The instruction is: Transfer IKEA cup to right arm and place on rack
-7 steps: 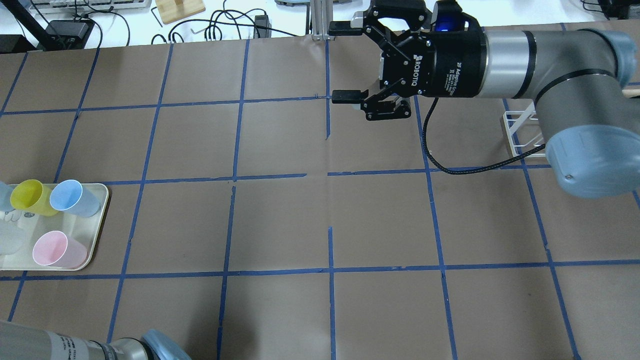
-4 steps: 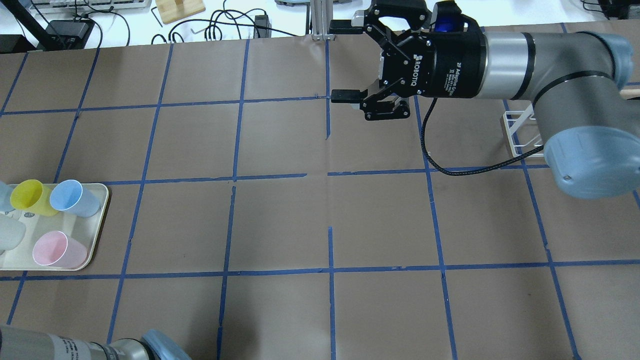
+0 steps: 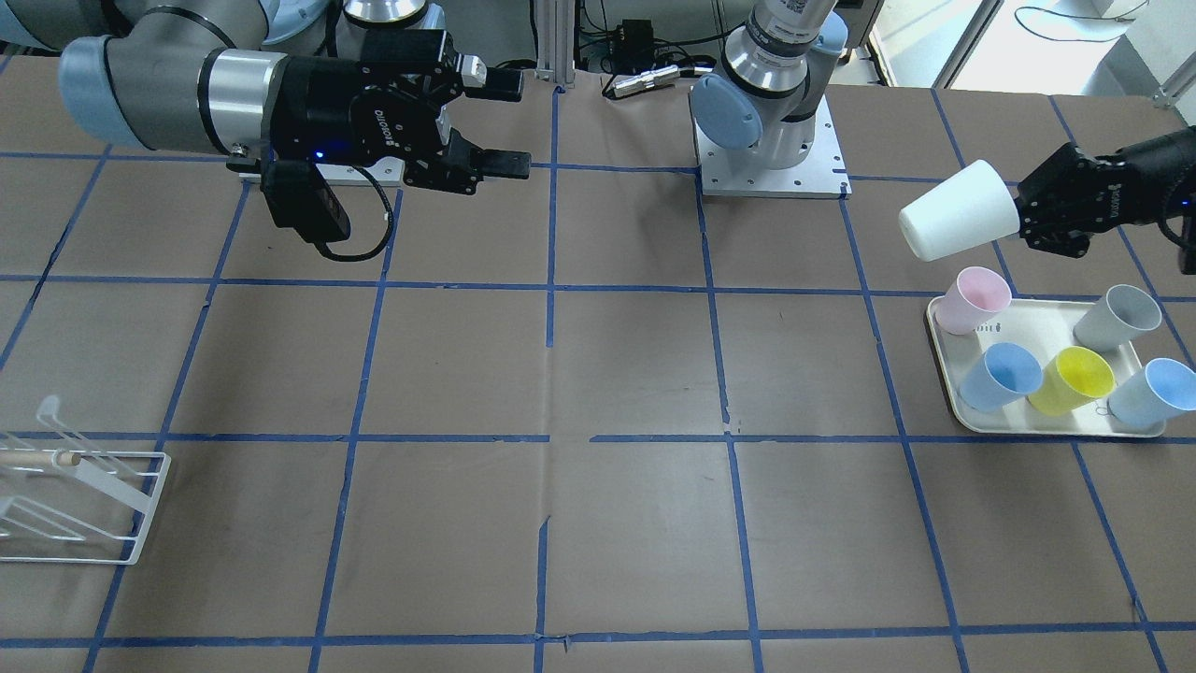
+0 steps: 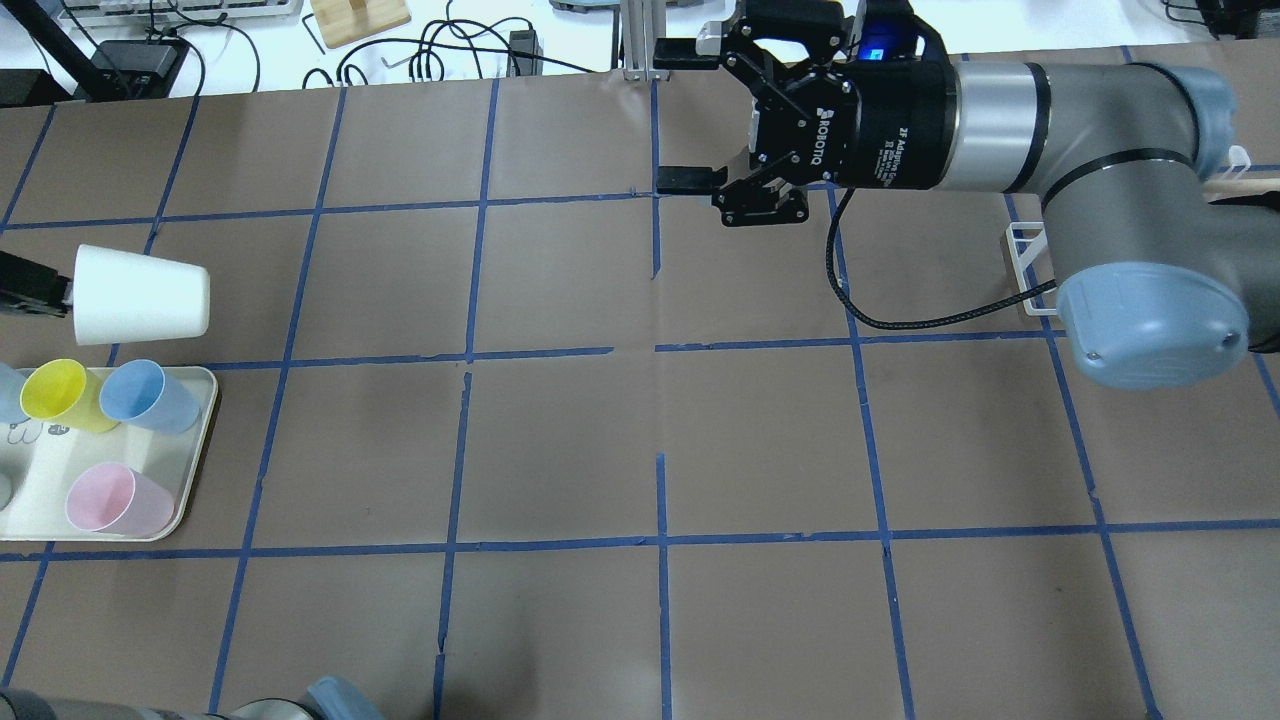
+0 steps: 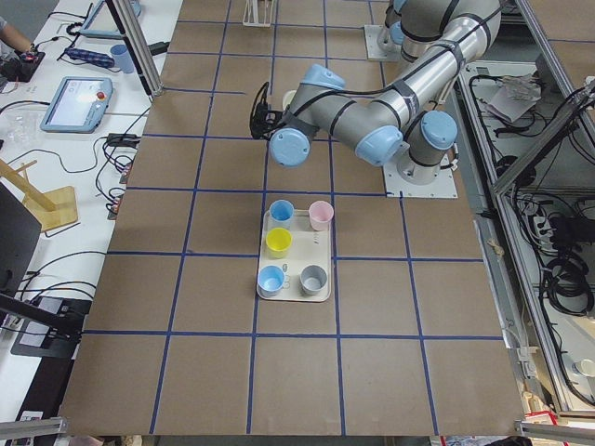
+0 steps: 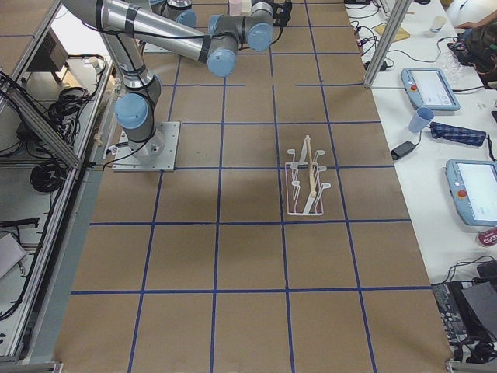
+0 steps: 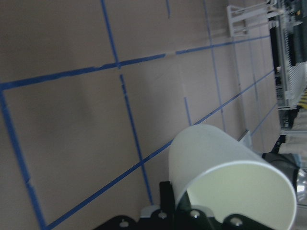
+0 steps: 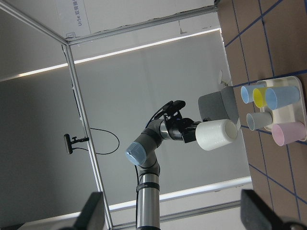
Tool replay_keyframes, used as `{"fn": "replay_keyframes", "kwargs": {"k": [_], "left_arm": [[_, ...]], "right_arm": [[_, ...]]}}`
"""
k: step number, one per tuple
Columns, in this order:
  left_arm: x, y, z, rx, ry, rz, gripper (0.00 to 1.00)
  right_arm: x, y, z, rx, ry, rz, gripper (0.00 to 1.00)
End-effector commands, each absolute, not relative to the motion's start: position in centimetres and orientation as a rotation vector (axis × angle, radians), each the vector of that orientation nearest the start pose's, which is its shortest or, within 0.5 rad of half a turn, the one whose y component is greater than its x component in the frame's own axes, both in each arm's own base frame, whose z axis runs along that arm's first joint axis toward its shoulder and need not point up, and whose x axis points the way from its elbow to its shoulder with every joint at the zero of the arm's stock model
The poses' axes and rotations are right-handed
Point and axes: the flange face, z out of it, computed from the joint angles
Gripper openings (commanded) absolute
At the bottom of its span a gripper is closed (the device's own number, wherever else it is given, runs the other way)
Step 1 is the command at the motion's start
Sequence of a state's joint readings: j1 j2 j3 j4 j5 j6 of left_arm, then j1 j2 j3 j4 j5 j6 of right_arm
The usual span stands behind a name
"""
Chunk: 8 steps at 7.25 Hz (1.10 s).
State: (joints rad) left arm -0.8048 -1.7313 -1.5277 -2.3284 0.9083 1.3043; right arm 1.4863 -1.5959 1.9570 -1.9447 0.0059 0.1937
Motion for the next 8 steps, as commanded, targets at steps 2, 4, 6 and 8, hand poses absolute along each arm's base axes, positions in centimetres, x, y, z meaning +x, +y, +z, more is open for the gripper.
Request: {"fn": "replay_keyframes", "kwargs": {"k": [2, 4, 6, 8], "left_arm": [[8.3, -48.7, 42.6, -0.089, -1.864, 0.165, 0.0], [4.6, -48.8, 43.5, -0.022, -1.785, 0.138, 0.0], [-1.5, -49.1, 44.3, 0.005, -1.735, 0.113, 0.0], [-4.9, -48.3, 43.2, 0.001, -1.721, 0.016, 0.0]], "right_arm": [[20.6, -47.1, 43.7, 0.211, 1.535, 0.126, 1.0], [21.1, -47.4, 42.9, 0.215, 1.53, 0.148, 1.0], [21.1, -47.6, 42.9, 0.218, 1.494, 0.155, 1.0], [21.7, -47.4, 43.0, 0.205, 1.495, 0.161, 1.0]]}}
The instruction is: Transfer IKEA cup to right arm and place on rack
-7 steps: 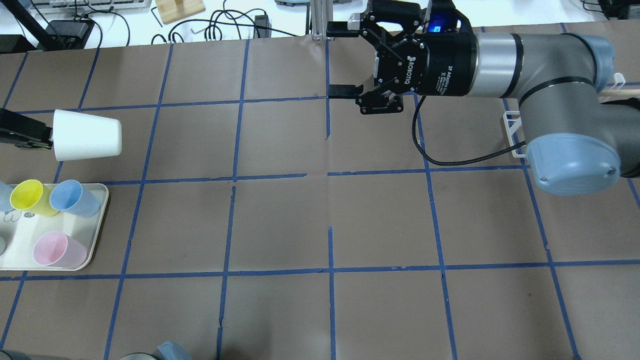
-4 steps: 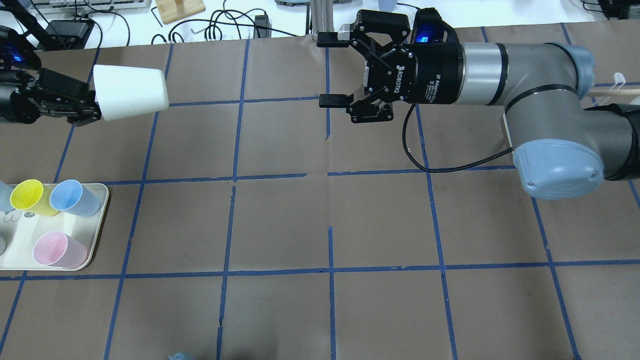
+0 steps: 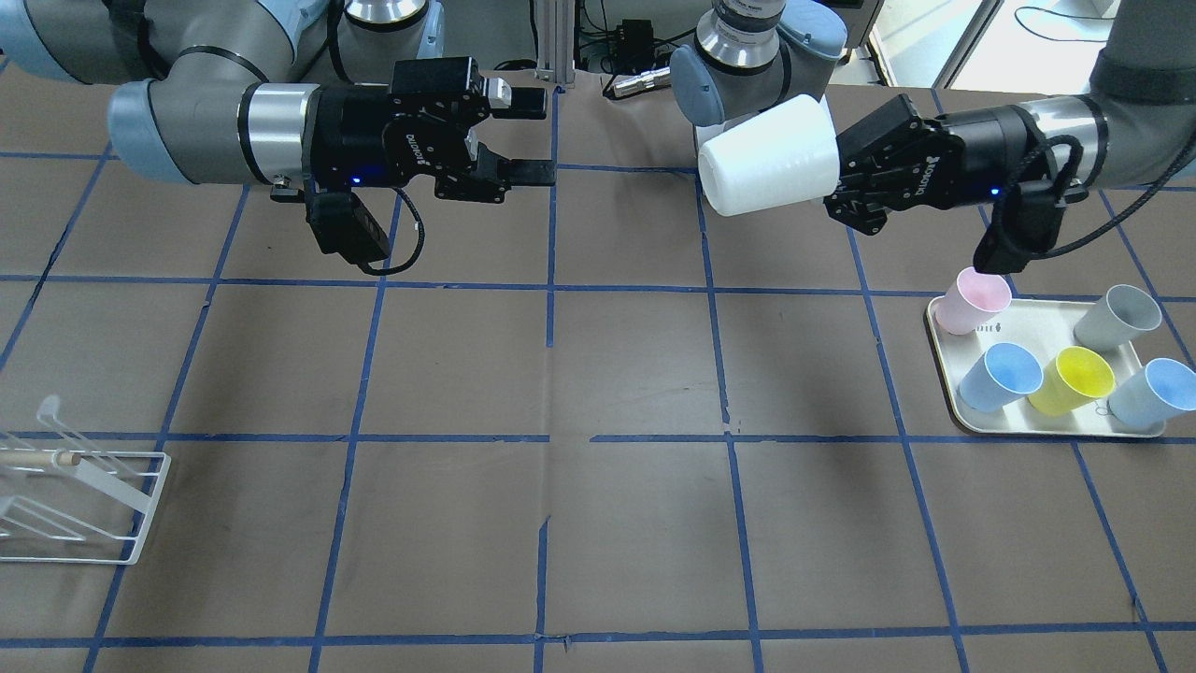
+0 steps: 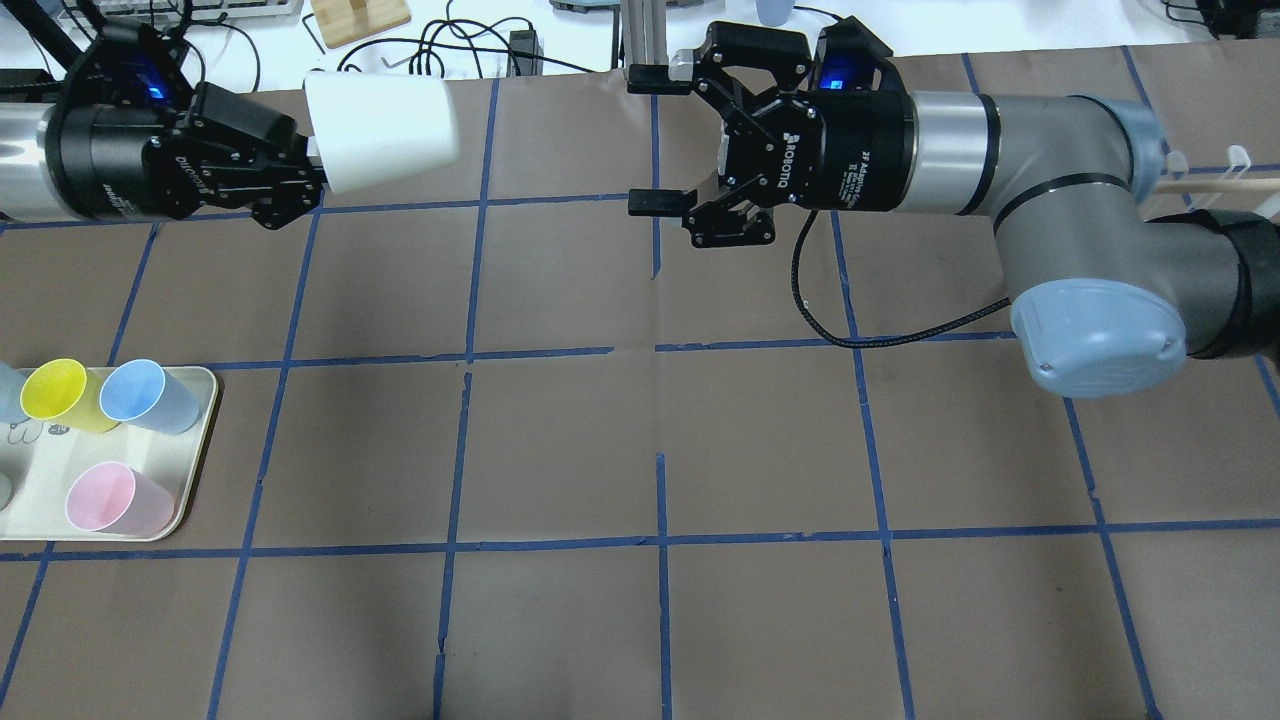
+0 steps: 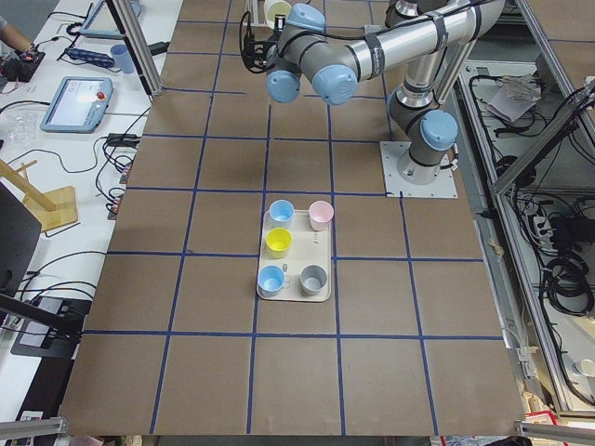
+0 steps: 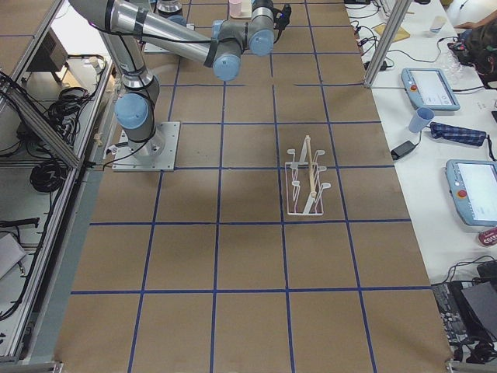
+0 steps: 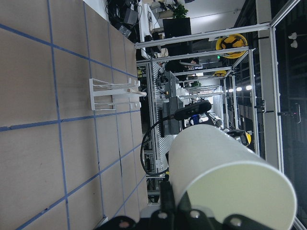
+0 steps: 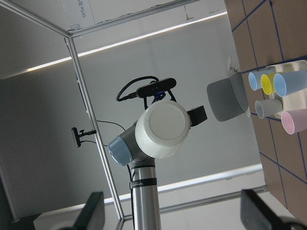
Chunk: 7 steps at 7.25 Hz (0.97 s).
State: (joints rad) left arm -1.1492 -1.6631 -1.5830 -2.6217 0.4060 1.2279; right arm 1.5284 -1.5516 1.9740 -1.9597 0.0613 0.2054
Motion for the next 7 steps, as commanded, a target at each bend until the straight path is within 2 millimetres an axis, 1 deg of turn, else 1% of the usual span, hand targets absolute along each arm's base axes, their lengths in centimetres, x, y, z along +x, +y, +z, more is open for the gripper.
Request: {"fn": "replay_keyframes", "kwargs": {"k": [1, 2, 3, 4, 5, 6, 7], "left_arm": [[-6.6, -48.0, 42.9, -0.006, -1.718, -0.03, 0.0], [-8.0, -47.7, 43.1, -0.031, -1.719, -0.043, 0.0], [-8.7, -47.5, 43.5, -0.024, -1.714, -0.042, 0.0], [-9.9, -46.9, 44.2, -0.036, -1.718, -0.055, 0.0], [-10.9, -47.0, 44.6, -0.016, -1.701, -0.039, 0.0], [-12.2, -46.9, 44.6, -0.025, -1.694, -0.044, 0.0], [-12.6, -46.7, 44.6, -0.023, -1.693, -0.055, 0.0]], "right_arm": [[22.6, -47.1, 43.0, 0.188, 1.491, 0.176, 1.0], [22.9, -47.1, 42.8, 0.189, 1.491, 0.187, 1.0], [23.0, -47.0, 42.7, 0.188, 1.491, 0.19, 1.0], [23.0, -47.2, 42.3, 0.194, 1.491, 0.196, 1.0], [23.0, -47.4, 42.2, 0.198, 1.489, 0.2, 1.0], [23.1, -47.4, 42.4, 0.196, 1.483, 0.201, 1.0], [23.2, -47.4, 42.7, 0.2, 1.464, 0.211, 1.0]]}}
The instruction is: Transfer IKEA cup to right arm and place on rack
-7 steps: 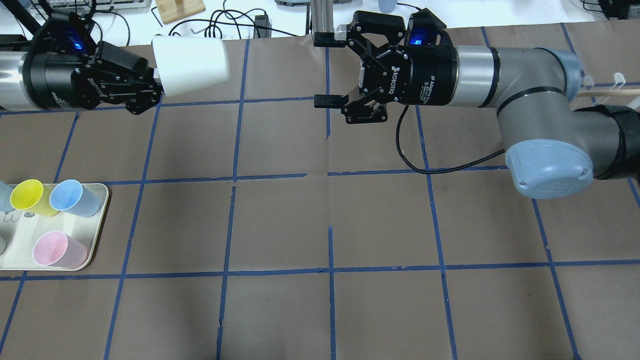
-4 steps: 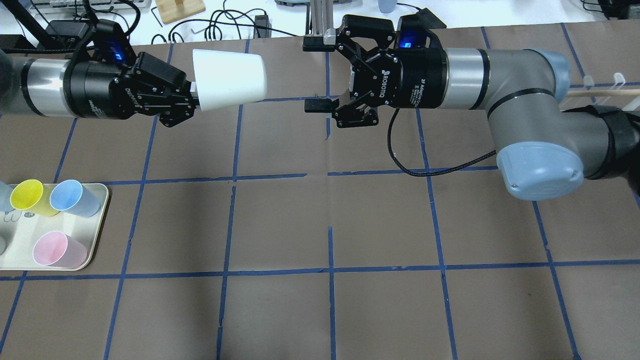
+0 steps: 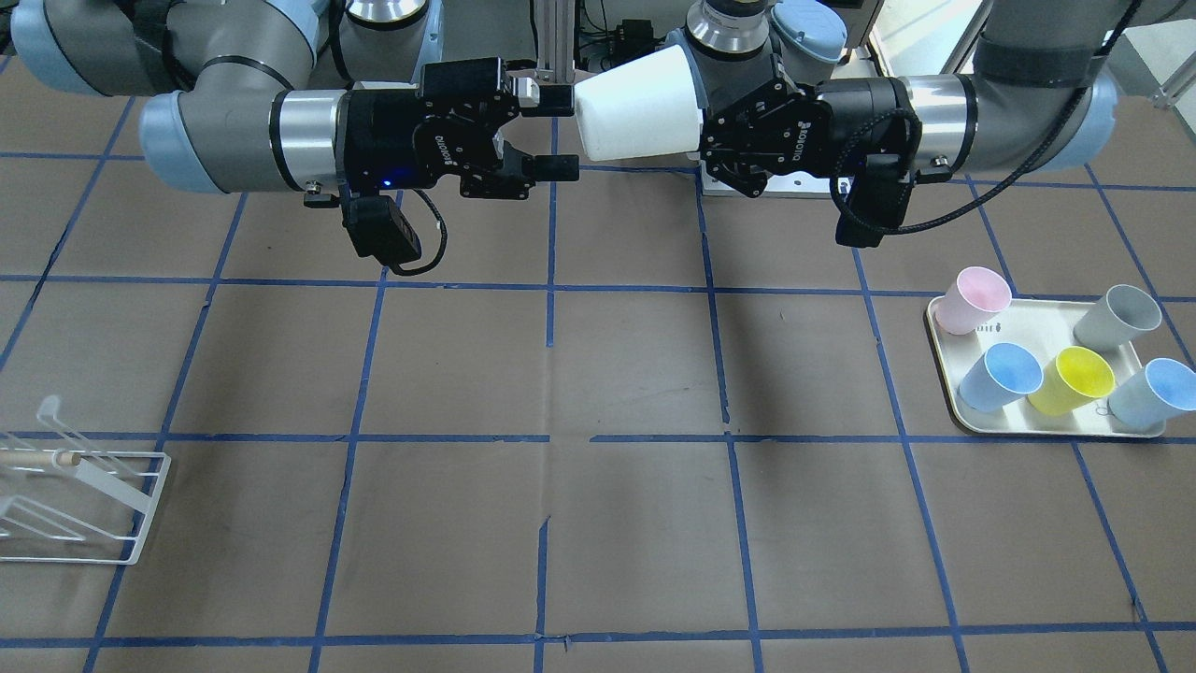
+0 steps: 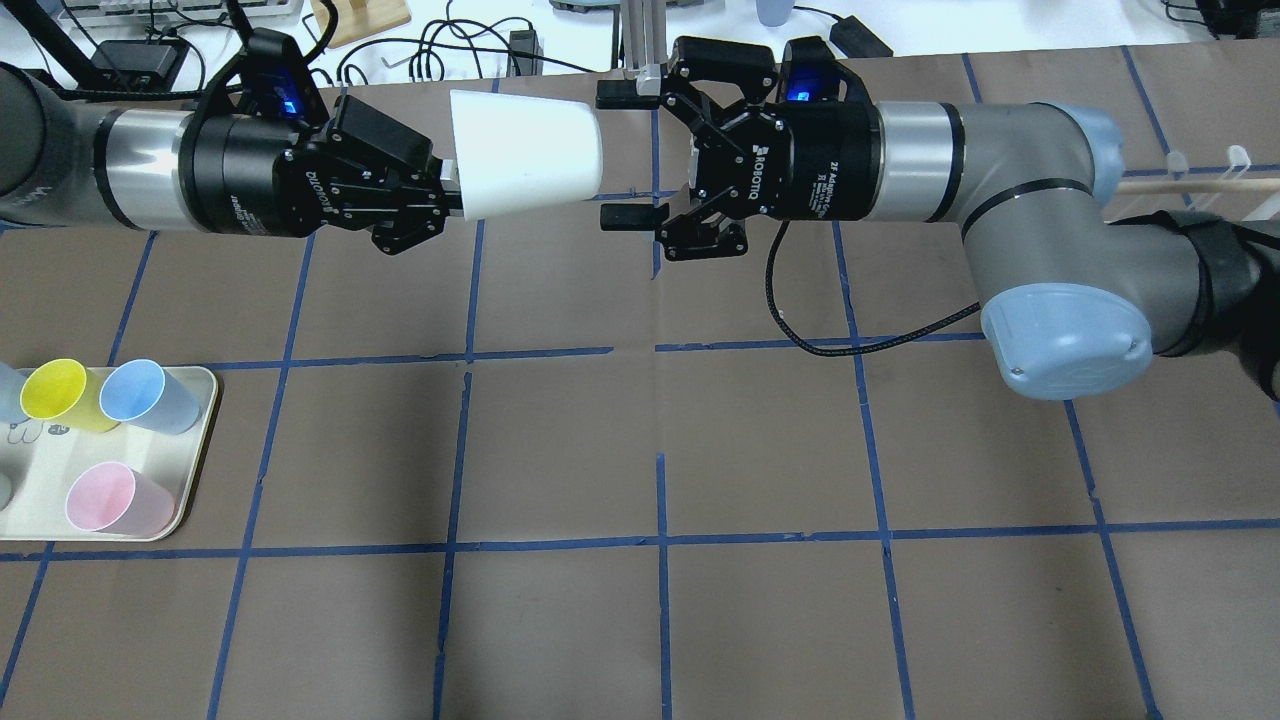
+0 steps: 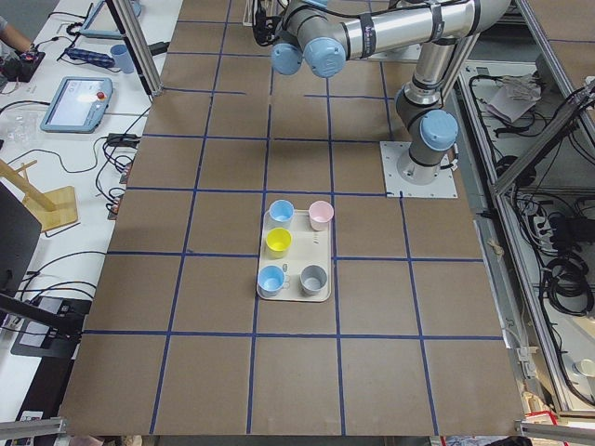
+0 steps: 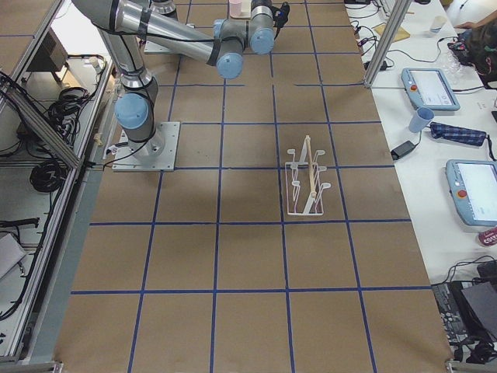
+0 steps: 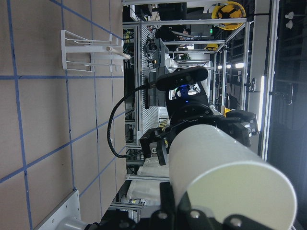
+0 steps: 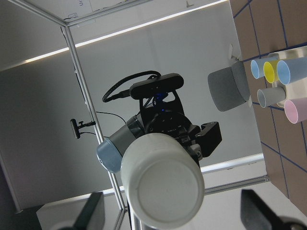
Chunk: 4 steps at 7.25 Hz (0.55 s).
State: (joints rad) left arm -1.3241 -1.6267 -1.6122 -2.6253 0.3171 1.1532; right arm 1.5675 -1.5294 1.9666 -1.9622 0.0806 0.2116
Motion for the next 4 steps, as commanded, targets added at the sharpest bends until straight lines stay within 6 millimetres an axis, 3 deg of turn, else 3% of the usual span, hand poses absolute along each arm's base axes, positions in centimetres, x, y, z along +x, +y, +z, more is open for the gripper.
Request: {"fn": "replay_keyframes", "kwargs": {"k": [1, 3, 4], "left_arm": [[-12.71, -46.72, 44.59, -0.023, -1.693, -0.057, 0.0], [-12.84, -46.87, 44.2, -0.016, -1.688, -0.056, 0.0], [-12.93, -46.94, 44.07, -0.006, -1.683, -0.048, 0.0]], "right_arm": [[23.74, -47.09, 42.76, 0.191, 1.464, 0.221, 1.0], [24.18, -46.81, 42.96, 0.21, 1.464, 0.257, 0.98], [24.18, -46.81, 42.96, 0.218, 1.464, 0.266, 0.91]]}}
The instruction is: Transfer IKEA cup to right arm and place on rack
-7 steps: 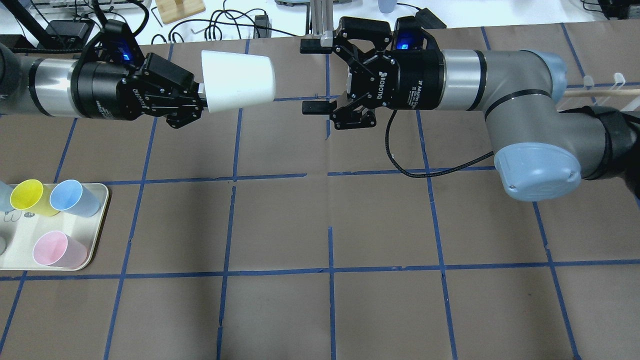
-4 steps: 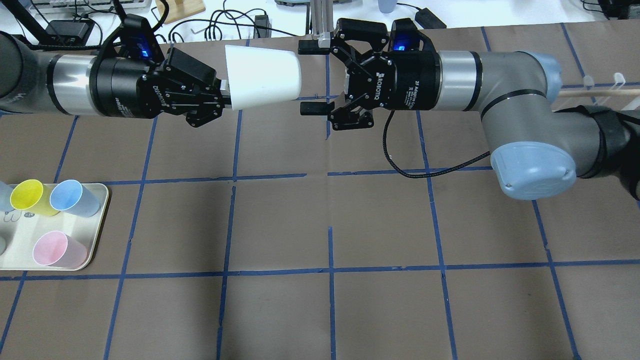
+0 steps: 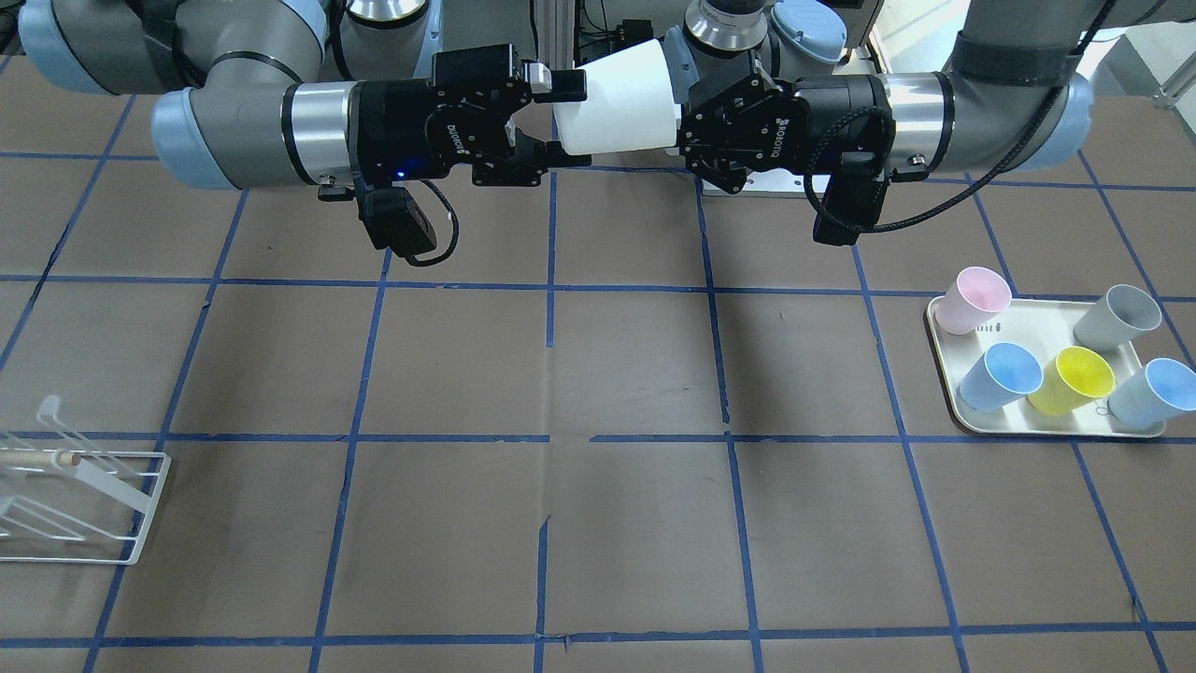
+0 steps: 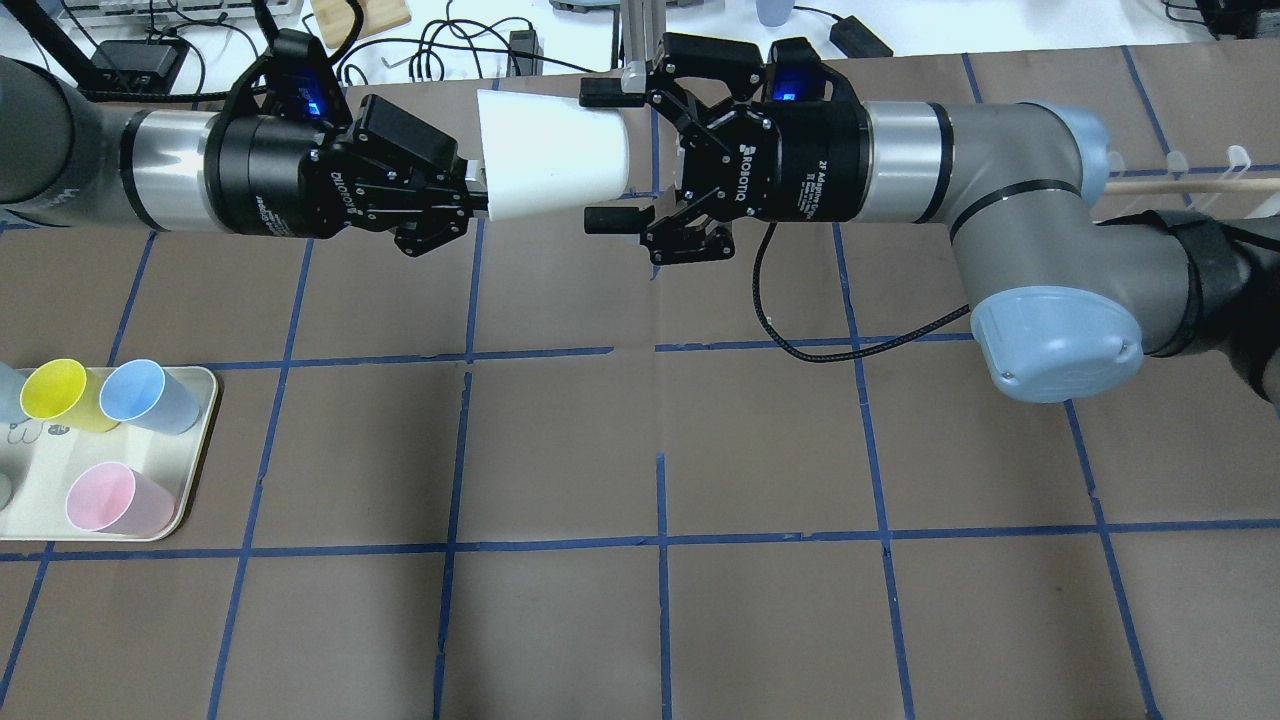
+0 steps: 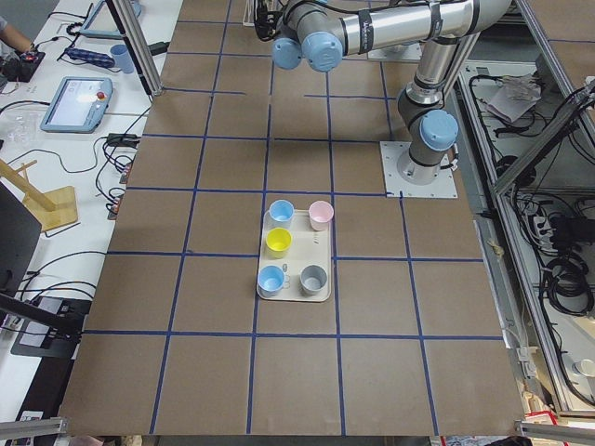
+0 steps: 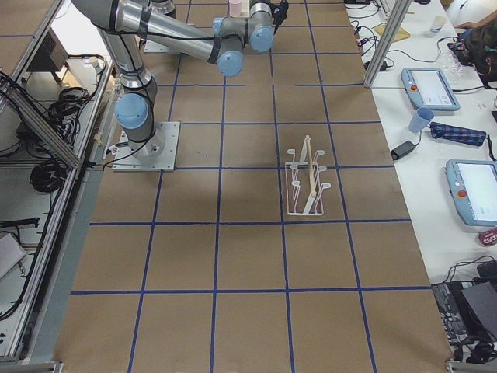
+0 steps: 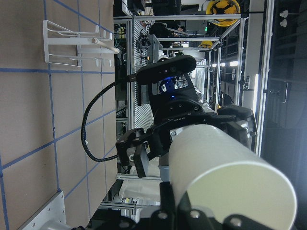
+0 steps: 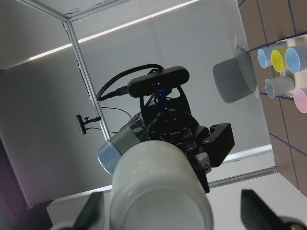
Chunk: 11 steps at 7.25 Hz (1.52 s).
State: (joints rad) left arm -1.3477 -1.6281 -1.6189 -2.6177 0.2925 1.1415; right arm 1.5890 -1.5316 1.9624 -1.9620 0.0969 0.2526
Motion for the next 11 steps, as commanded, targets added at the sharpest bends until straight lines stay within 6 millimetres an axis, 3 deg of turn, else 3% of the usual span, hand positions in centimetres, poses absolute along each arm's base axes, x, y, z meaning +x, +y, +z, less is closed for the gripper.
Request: {"fn": "replay_keyframes", "kwargs": {"k": [1, 3, 5, 6, 7, 8, 9, 11], "left_arm": [[-13.0, -46.8, 44.3, -0.007, -1.684, -0.047, 0.0], [-13.0, -46.8, 44.3, 0.004, -1.684, -0.058, 0.0], [-12.9, -46.8, 44.5, 0.032, -1.685, -0.078, 0.11], [-12.9, -46.8, 44.5, 0.032, -1.685, -0.078, 0.32], [-12.9, -46.8, 44.5, 0.035, -1.685, -0.081, 0.83], [-12.9, -46.8, 44.6, 0.05, -1.685, -0.097, 0.95], [-12.9, -46.9, 44.9, 0.05, -1.688, -0.098, 1.0], [-12.2, -47.1, 45.3, 0.089, -1.695, -0.12, 1.0]], "right_arm": [[24.2, -46.8, 43.0, 0.218, 1.464, 0.266, 0.86], [24.2, -46.8, 43.0, 0.233, 1.462, 0.283, 0.77], [24.2, -46.8, 43.2, 0.265, 1.46, 0.319, 0.68], [24.2, -46.8, 43.2, 0.272, 1.457, 0.327, 0.67], [24.1, -46.8, 43.4, 0.273, 1.457, 0.327, 0.67], [24.2, -46.8, 43.4, 0.272, 1.457, 0.328, 0.64], [24.2, -46.8, 43.4, 0.271, 1.458, 0.327, 0.6], [24.0, -47.0, 43.4, 0.275, 1.457, 0.324, 0.55]]}}
